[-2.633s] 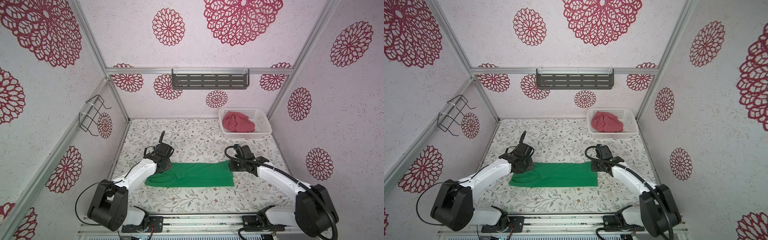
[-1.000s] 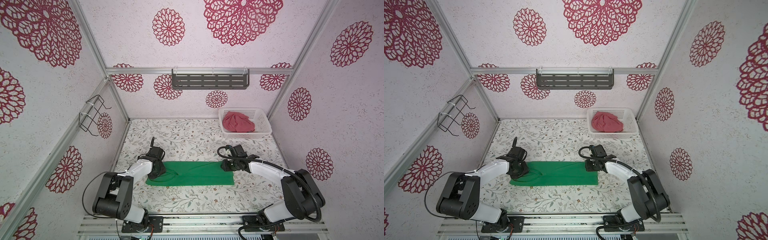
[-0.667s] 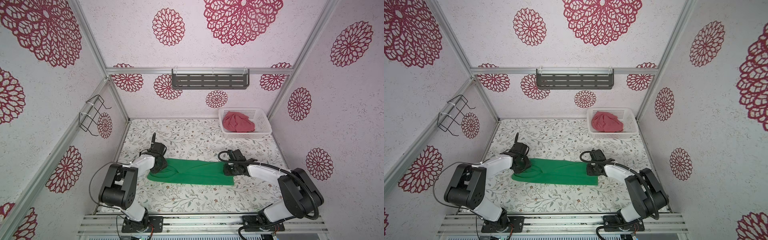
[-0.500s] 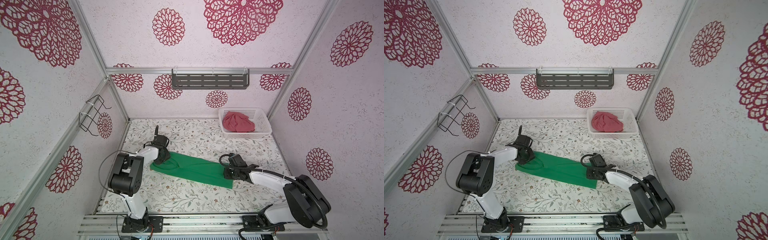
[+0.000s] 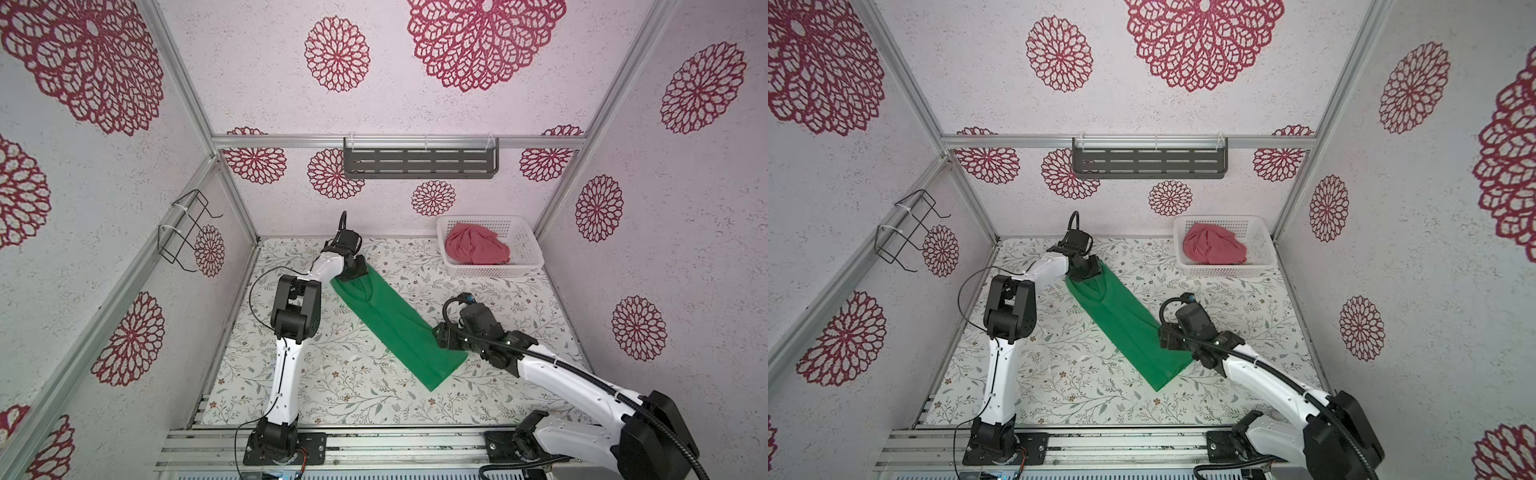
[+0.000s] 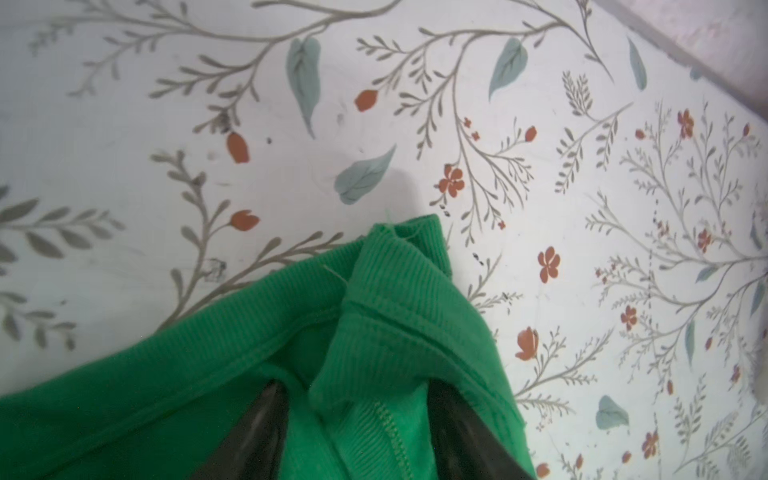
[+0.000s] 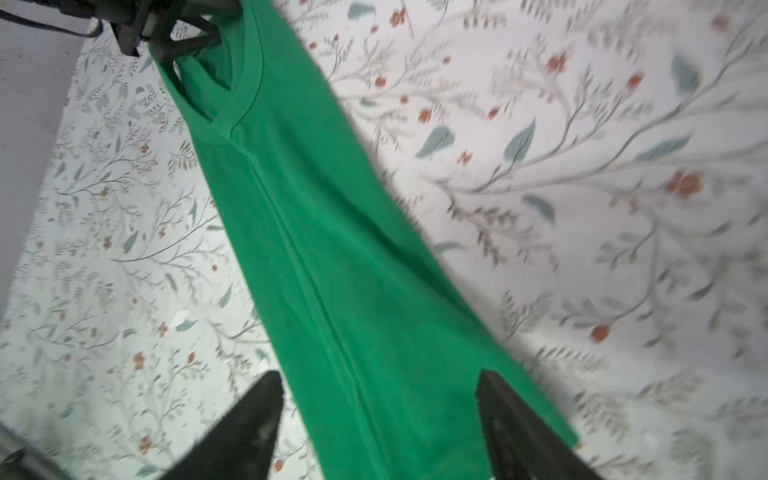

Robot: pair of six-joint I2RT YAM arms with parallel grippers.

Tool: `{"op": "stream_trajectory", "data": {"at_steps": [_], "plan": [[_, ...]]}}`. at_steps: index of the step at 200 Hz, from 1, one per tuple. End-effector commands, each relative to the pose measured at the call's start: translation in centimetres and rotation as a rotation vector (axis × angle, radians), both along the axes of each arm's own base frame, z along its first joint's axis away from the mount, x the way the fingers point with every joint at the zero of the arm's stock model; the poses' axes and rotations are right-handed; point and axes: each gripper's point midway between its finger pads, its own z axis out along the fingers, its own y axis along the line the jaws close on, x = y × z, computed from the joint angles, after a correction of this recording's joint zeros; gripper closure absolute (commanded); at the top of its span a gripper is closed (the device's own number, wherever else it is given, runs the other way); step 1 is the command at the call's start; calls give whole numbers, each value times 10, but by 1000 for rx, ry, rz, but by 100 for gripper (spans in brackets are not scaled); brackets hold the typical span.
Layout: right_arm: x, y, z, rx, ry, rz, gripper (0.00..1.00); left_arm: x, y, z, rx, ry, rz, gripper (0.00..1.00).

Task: Fold and stack the tank tops

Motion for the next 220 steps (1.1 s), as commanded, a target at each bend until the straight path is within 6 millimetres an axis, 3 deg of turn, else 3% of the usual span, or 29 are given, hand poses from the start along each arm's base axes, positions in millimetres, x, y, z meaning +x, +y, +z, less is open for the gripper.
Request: {"op": "stream_trajectory", "data": {"at_steps": [1, 17, 35, 74, 117, 149, 171, 198, 220], "plan": [[-8, 6, -19, -121, 110, 164, 51, -19, 3, 27, 65, 28, -89, 38], [-6, 8, -29, -167, 146, 200, 62, -30, 11, 42, 95, 3, -70, 36], [-7, 8, -42, -201, 180, 227, 68, -45, 20, 39, 115, 22, -54, 36], [-15, 7, -74, -215, 235, 251, 71, -57, 15, 2, 72, 97, -29, 41], [-35, 7, -102, -209, 289, 225, 74, -40, 2, -35, 35, 128, -25, 43], [-62, 34, -103, -74, 290, 176, 73, -29, -15, -55, -10, 176, -40, 44], [-84, 57, -102, 44, 326, 125, 71, -18, -34, -57, -15, 160, -76, 45], [-96, 91, -78, 107, 294, 115, 63, -4, -61, -62, -55, 148, -114, 44], [-94, 102, -57, 72, 236, 124, 53, 6, -87, -62, -119, 119, -161, 45]]}}
